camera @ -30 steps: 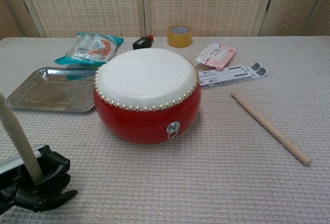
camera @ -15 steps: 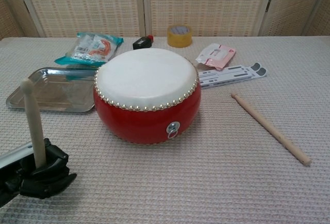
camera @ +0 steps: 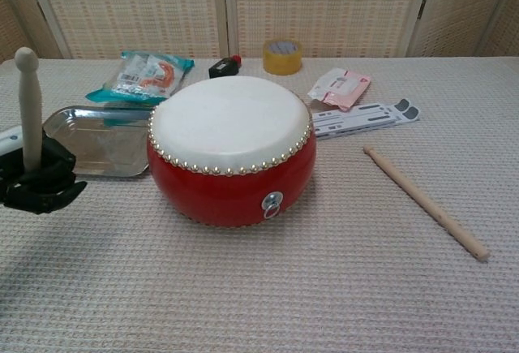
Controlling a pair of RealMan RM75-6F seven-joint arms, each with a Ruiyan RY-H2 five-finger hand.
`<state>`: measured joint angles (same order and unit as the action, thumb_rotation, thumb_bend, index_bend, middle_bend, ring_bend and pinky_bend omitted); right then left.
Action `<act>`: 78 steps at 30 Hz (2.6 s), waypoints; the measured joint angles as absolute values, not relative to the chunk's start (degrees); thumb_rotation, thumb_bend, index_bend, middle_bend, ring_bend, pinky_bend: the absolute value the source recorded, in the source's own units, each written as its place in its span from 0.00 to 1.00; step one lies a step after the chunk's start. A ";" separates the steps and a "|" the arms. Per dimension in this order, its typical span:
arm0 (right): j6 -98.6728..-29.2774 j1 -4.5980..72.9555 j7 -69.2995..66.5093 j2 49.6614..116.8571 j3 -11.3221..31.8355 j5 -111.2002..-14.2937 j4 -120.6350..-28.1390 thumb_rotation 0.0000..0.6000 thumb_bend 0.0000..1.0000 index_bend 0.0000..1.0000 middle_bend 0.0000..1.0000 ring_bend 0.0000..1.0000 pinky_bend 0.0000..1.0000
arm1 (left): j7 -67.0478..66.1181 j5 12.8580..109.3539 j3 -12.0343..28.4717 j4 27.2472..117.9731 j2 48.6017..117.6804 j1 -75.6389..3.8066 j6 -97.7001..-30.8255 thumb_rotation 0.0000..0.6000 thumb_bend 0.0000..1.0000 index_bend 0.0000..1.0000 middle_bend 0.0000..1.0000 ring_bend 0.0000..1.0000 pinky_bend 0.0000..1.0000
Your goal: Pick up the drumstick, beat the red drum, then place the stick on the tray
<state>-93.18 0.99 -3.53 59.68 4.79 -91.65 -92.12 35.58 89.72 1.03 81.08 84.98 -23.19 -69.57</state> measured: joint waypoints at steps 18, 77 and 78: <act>-93.77 1.97 -4.26 59.07 5.19 -92.79 -92.25 1.00 0.22 0.14 0.14 0.02 0.02 | -15.77 73.11 12.03 81.82 82.52 -36.49 -57.88 1.00 0.60 1.00 1.00 1.00 1.00; -94.49 1.31 -7.05 60.33 4.61 -91.94 -89.65 1.00 0.22 0.16 0.14 0.03 0.02 | -24.70 52.96 15.65 89.46 82.40 -44.23 -59.41 1.00 0.60 1.00 1.00 1.00 1.00; -94.49 1.31 -7.04 60.33 4.61 -91.93 -89.65 1.00 0.22 0.16 0.14 0.03 0.02 | -24.30 52.67 15.98 89.78 82.13 -44.19 -59.47 1.00 0.60 1.00 1.00 1.00 1.00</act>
